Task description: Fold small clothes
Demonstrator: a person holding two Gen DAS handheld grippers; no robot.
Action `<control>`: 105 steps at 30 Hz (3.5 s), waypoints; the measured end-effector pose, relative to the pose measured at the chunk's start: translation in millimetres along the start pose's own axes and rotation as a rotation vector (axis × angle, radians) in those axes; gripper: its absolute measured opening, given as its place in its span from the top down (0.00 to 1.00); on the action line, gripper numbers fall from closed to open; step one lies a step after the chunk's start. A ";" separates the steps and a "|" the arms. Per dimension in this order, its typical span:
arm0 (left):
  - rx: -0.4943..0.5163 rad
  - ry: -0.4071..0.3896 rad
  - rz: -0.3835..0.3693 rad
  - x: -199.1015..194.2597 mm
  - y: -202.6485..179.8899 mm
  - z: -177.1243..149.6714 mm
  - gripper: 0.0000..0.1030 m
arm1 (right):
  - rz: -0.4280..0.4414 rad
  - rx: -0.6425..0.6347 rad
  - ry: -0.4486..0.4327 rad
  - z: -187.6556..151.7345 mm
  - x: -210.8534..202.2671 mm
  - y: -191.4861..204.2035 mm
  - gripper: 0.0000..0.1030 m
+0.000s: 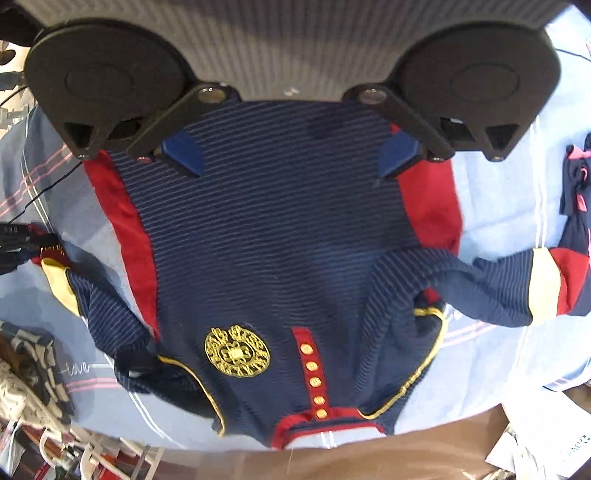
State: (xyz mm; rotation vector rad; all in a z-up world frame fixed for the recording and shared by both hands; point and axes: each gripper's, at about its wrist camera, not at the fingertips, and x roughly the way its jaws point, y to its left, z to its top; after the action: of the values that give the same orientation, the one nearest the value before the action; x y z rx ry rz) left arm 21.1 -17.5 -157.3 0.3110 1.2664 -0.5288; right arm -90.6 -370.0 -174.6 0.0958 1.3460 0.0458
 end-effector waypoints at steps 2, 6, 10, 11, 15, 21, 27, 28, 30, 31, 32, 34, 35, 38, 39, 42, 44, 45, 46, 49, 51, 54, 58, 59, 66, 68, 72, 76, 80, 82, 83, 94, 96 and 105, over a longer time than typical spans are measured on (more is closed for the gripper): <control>0.044 0.002 0.012 2.8 -13.4 2.7 0.00 | 0.115 0.093 0.013 3.1 -6.4 -15.1 0.88; 0.179 -0.037 0.059 1.6 -51.2 16.3 0.00 | 0.381 0.229 -0.008 8.4 -58.4 -43.0 0.97; 0.181 -0.081 -0.045 -9.5 -80.0 37.8 0.00 | 0.663 0.282 -0.043 12.7 -129.3 -44.7 0.97; 0.166 -0.105 -0.050 -13.8 -82.8 40.1 0.00 | 0.704 0.246 -0.054 16.9 -143.2 -36.6 0.97; 0.140 -0.142 0.049 -22.5 -74.7 41.4 0.00 | 0.840 0.234 -0.072 42.3 -147.5 3.1 0.97; 0.110 -0.115 0.224 -34.9 -10.8 22.8 0.00 | 0.953 0.189 -0.006 86.8 -81.7 98.8 0.97; -0.086 -0.094 0.161 -46.3 87.6 -10.0 0.00 | 0.892 0.161 0.061 100.7 -12.1 206.4 0.94; -0.107 -0.085 0.136 -44.4 99.8 -13.9 0.00 | 0.845 0.161 0.059 100.2 0.4 218.5 0.92; -0.137 -0.071 0.058 -38.1 119.8 -19.3 0.00 | 0.684 0.125 0.052 98.2 22.5 239.6 0.69; -0.145 -0.068 0.009 -33.4 126.3 -21.1 0.00 | 0.627 0.113 0.062 97.1 34.4 245.3 0.62; -0.144 -0.065 -0.039 -28.3 131.0 -21.7 0.00 | 0.576 0.113 0.074 94.7 42.0 247.7 0.56; -0.116 -0.066 -0.115 -21.7 134.6 -23.4 0.00 | 0.511 0.186 0.050 89.1 42.3 237.9 0.53; -0.088 -0.082 -0.141 -19.2 134.4 -24.4 0.00 | 0.494 0.214 0.024 86.6 36.2 230.2 0.46; 0.056 -0.148 -0.177 -10.6 119.5 -29.0 0.00 | 0.397 0.234 -0.067 78.2 6.5 205.9 0.22; 0.128 -0.170 -0.175 -6.3 111.5 -29.5 0.00 | 0.359 0.247 -0.094 74.4 -1.2 198.3 0.21; 0.278 -0.110 -0.191 15.1 85.9 -23.1 0.04 | 0.281 0.329 -0.135 64.2 -14.4 170.2 0.20; 0.285 -0.016 -0.286 29.7 78.8 -18.2 0.11 | 0.257 0.386 -0.147 58.7 -16.4 155.8 0.16; 0.280 0.014 -0.311 36.1 77.3 -16.7 0.11 | 0.250 0.401 -0.153 54.9 -18.0 148.5 0.15; 0.271 0.022 -0.306 39.5 76.6 -16.8 0.11 | 0.245 0.413 -0.158 51.5 -18.5 142.9 0.15; 0.220 0.035 -0.309 48.8 84.2 -16.0 0.11 | 0.264 0.449 -0.155 42.6 -16.4 135.6 0.13; 0.162 0.077 -0.378 58.2 96.1 -12.6 0.20 | 0.283 0.468 -0.164 38.4 -14.2 133.6 0.13; 0.127 0.167 -0.427 69.2 109.0 -13.6 0.53 | 0.304 0.475 -0.174 37.2 -11.9 131.1 0.10; 0.232 0.183 -0.393 73.5 97.4 -22.1 0.57 | 0.309 0.484 -0.177 38.2 -9.9 122.7 0.08; 0.225 0.180 -0.385 74.7 97.2 -23.2 0.58 | 0.307 0.492 -0.178 38.9 -9.2 119.2 0.08; 0.141 0.157 -0.368 65.6 96.1 -11.3 0.99 | 0.236 0.502 -0.205 52.7 -5.2 91.4 0.08; 0.162 0.134 -0.373 52.4 91.0 -9.3 0.99 | 0.205 0.506 -0.218 62.3 -2.9 80.4 0.08; 0.115 0.022 -0.353 4.4 107.2 2.0 0.99 | 0.169 0.499 -0.266 89.2 -1.6 61.7 0.02; 0.087 -0.046 -0.282 -35.3 130.9 1.6 0.99 | 0.094 0.374 -0.298 137.0 -1.7 59.7 0.02; 0.061 -0.042 -0.250 -44.0 143.3 -1.0 0.99 | 0.017 0.309 -0.254 196.3 15.4 62.9 0.15; 0.052 -0.041 -0.249 -41.9 139.5 -1.8 0.99 | 0.013 0.354 -0.218 217.6 28.9 59.5 0.27; 0.048 -0.047 -0.250 -42.1 136.8 -1.8 0.99 | -0.007 0.370 -0.173 226.7 37.7 59.0 0.27; -0.011 -0.067 -0.214 -27.4 142.7 4.2 0.99 | -0.211 0.325 -0.084 251.5 40.6 31.8 0.94; -0.029 -0.067 -0.204 -17.0 146.1 10.2 0.99 | -0.196 0.347 -0.089 260.6 37.5 19.8 0.94; -0.040 -0.054 -0.161 1.7 145.8 15.3 0.70 | -0.322 0.288 -0.193 253.6 23.0 24.9 0.28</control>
State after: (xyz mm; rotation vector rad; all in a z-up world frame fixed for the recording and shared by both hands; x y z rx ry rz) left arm 112.3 97.1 -164.1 0.1604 1.2542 -0.6442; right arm 162.2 -354.1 -138.8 0.1218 1.1545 -0.4206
